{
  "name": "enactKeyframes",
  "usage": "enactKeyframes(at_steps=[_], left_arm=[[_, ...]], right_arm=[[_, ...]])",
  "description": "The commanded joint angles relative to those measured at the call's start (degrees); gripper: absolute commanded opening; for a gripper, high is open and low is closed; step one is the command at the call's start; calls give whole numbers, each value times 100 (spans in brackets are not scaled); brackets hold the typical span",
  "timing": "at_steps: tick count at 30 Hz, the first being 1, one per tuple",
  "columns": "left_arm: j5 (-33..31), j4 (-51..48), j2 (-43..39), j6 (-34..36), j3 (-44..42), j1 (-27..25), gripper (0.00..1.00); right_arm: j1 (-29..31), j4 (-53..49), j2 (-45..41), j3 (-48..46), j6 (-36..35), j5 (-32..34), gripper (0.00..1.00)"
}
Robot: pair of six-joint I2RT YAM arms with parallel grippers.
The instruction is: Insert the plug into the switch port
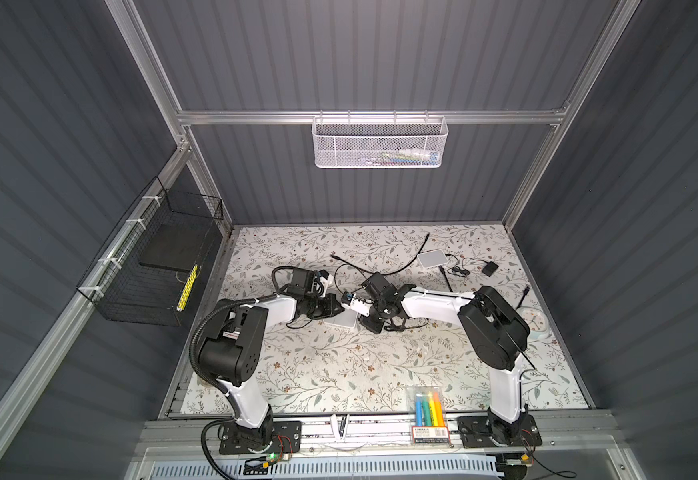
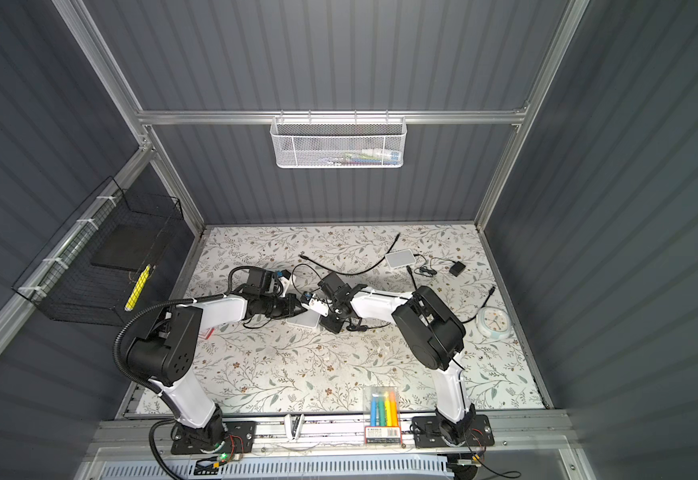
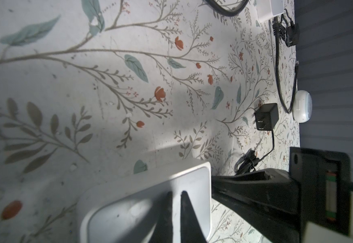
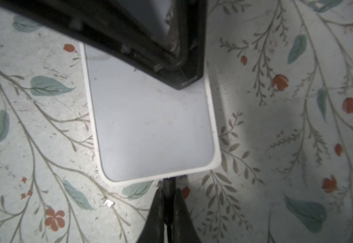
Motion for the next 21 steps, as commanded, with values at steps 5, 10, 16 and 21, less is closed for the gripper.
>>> enactKeyframes(at_steps=[5, 10, 16, 21], left_arm=[[-1081, -1287, -513, 529, 362, 62, 38], [-1915, -1945, -893, 790, 557, 134, 53], [-1897, -1980, -813, 833, 391, 165, 54], [-1804, -1836, -568, 812, 302, 166, 54]], right_arm=[[34, 137, 104, 102, 86, -80, 0], [46, 157, 88, 38, 134, -84, 0], [51, 173, 76, 44, 139, -77, 0], [65, 161, 82, 53, 139, -71, 0]])
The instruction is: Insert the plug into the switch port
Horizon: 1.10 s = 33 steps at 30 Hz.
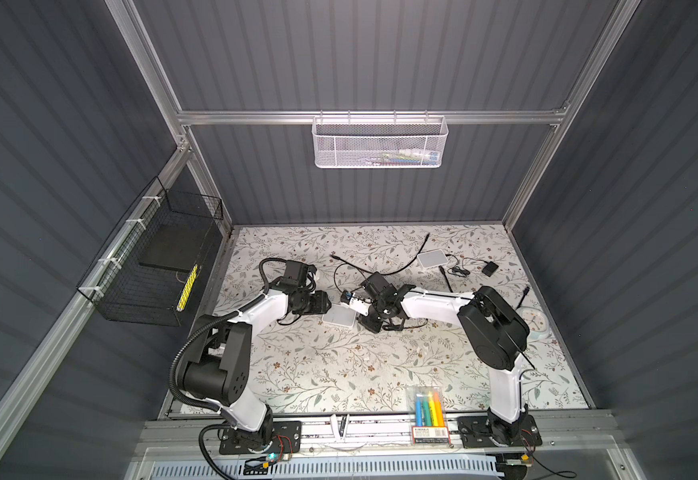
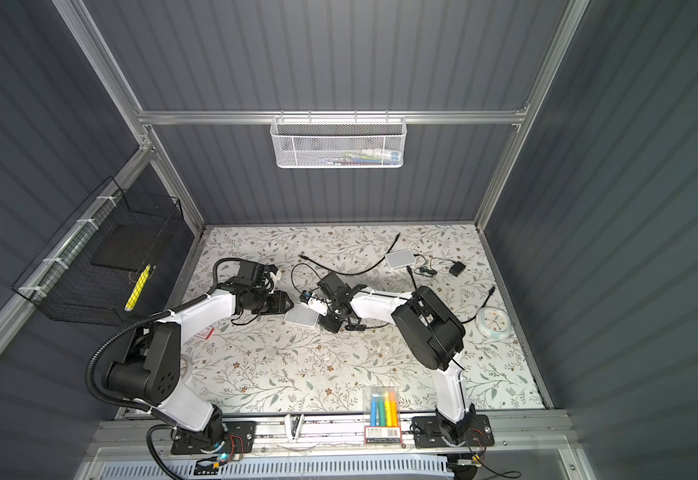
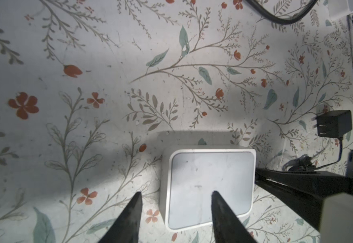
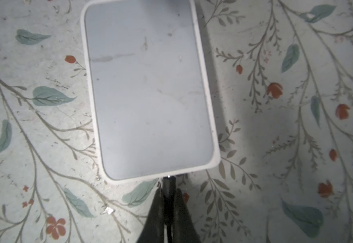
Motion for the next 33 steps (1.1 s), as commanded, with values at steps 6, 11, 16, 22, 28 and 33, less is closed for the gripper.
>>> enactKeyframes(at_steps=[6, 11, 16, 22, 28, 33], left_arm=[[242, 104, 402, 113, -52, 25, 52], [477, 286, 565, 48, -79, 25, 49], [706, 432, 708, -10, -60, 8, 47], [745, 540, 879, -50, -19, -199, 46], [761, 637, 1013, -81, 18, -385, 45], [797, 663, 1137, -45, 89, -501, 45]], right_arm=[[43, 28, 87, 62, 60, -68, 0], [60, 11, 143, 121, 60, -70, 0], [60, -1, 206, 235, 91, -94, 0], [68, -33, 291, 373, 87, -99, 0], [78, -77, 323, 455, 46, -121, 0], [86, -117, 332, 526, 9, -98, 0]])
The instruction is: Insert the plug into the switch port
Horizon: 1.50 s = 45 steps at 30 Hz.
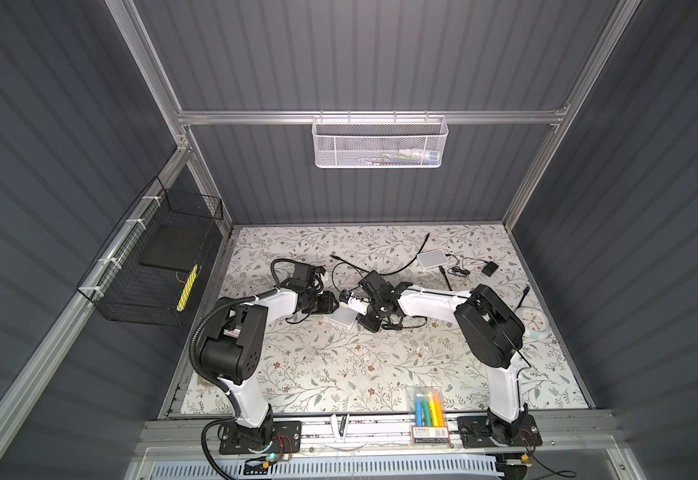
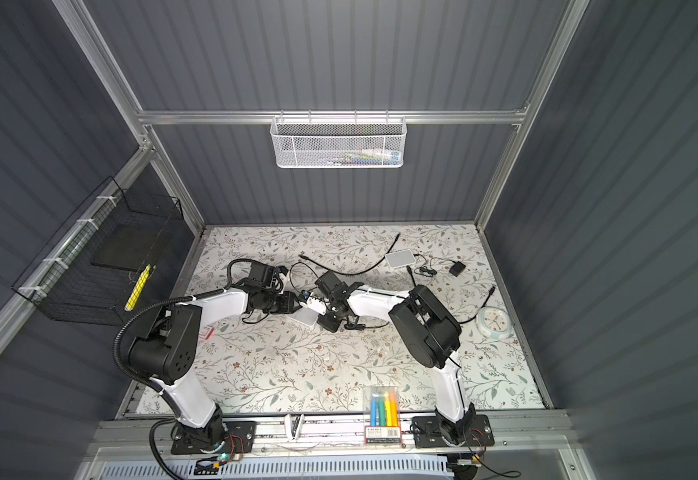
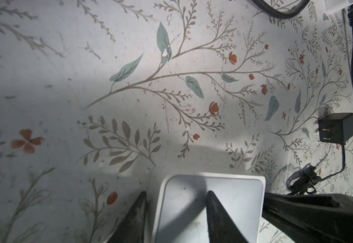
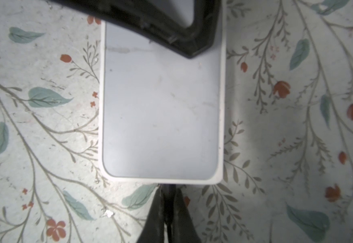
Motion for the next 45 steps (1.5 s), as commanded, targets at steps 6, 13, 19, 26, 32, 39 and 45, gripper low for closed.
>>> enactKeyframes(at_steps=[6, 13, 19, 26, 32, 39, 45], left_arm=[[419, -257, 357, -59, -11, -445, 45], [535, -2, 311, -336, -208, -539, 45], [617, 197, 269, -530, -355, -592, 44], [727, 451, 335, -683, -494, -690, 43], [796, 606, 378, -764, -579, -728, 43], [899, 769, 467, -869, -638, -752, 42], [904, 812, 479, -905, -609, -764, 42]], right_arm=[[69, 211, 122, 272, -15, -13, 0], [67, 228, 223, 362, 187, -22, 0], [72, 287, 259, 406, 345, -7, 0], [71, 291, 311, 513, 418, 43, 0], [77, 273, 364, 612, 392, 56, 0], [67, 256, 455, 746, 394, 53, 0], [60, 255, 479, 793, 393, 55, 0]])
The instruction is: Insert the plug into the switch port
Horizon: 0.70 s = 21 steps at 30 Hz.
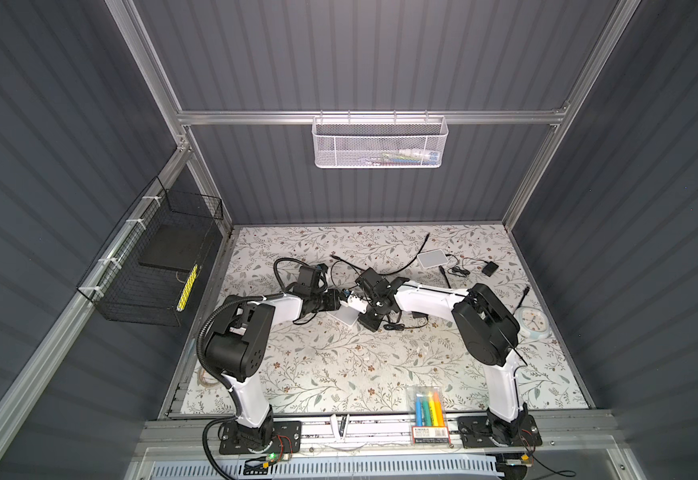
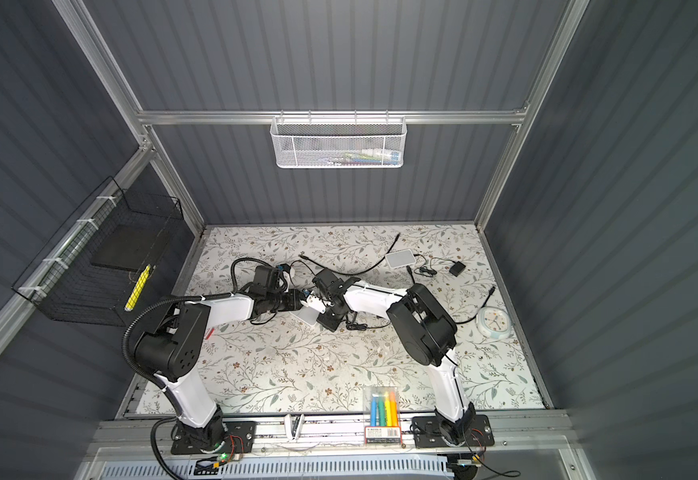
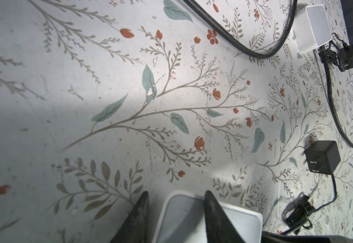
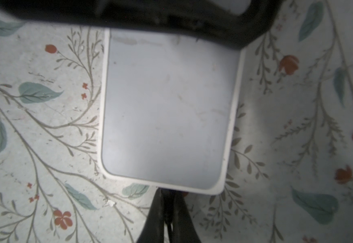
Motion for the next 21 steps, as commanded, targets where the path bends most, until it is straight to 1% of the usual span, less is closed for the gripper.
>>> enactKeyframes(at_steps=[1, 21], left_arm=[[1052, -618, 333, -224, -234, -528, 42], [1197, -102, 486, -614, -421, -680, 40]], right_arm=[[56, 1030, 287, 290, 71, -39, 0], [40, 975, 410, 516, 266, 93, 0]])
